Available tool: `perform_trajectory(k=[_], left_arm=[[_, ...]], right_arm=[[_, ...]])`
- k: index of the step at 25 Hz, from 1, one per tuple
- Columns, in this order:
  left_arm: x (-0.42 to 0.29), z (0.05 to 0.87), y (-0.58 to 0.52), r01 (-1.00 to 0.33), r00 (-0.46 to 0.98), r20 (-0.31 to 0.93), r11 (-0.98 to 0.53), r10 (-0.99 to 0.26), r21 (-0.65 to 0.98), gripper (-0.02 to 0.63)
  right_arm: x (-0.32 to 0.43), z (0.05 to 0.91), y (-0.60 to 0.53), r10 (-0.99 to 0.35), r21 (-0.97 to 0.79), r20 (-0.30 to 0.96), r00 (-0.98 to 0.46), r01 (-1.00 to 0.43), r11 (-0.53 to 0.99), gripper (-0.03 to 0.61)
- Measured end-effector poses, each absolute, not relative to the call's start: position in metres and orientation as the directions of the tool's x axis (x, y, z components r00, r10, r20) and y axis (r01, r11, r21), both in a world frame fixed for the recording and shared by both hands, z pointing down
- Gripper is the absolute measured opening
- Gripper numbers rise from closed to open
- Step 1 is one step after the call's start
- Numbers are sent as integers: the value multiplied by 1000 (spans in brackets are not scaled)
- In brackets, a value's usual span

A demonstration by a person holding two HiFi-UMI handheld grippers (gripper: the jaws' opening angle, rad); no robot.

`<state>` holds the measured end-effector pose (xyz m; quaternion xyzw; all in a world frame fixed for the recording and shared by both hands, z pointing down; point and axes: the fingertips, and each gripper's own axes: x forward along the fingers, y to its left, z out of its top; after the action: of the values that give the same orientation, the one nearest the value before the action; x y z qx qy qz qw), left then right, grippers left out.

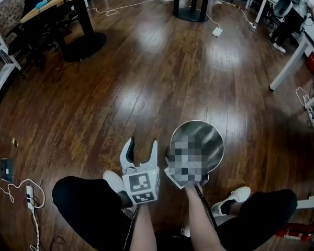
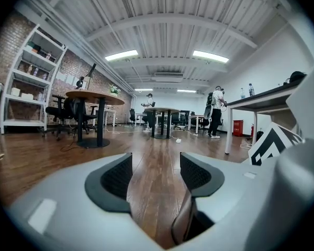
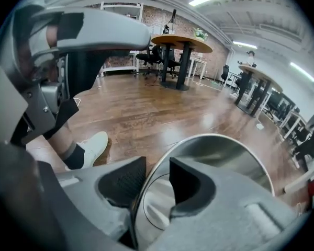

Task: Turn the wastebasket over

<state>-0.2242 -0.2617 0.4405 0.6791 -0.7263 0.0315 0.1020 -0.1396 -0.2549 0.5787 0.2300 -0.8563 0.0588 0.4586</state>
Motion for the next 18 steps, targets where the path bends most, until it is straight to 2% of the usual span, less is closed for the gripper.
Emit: perform_trajectory(k=[2, 10, 14, 18], left_arm=[[-224, 440, -258, -992, -58, 195, 78, -979, 97, 310], [-229, 439, -251, -991, -77, 204, 98, -976, 93, 310], [-232, 434, -247, -989, -85, 196, 107, -977, 101, 310], [-232, 434, -248, -986, -70, 196, 98, -978, 138, 310]], right_arm=[[-142, 578, -254, -346, 101, 807, -478, -465, 879, 94], [-134, 556, -254, -362, 3, 733, -575, -531, 848, 64], [-124, 524, -264, -412, -80, 622, -666, -578, 812, 64], [-112, 495, -272, -421, -268, 448, -788, -568, 778, 63]])
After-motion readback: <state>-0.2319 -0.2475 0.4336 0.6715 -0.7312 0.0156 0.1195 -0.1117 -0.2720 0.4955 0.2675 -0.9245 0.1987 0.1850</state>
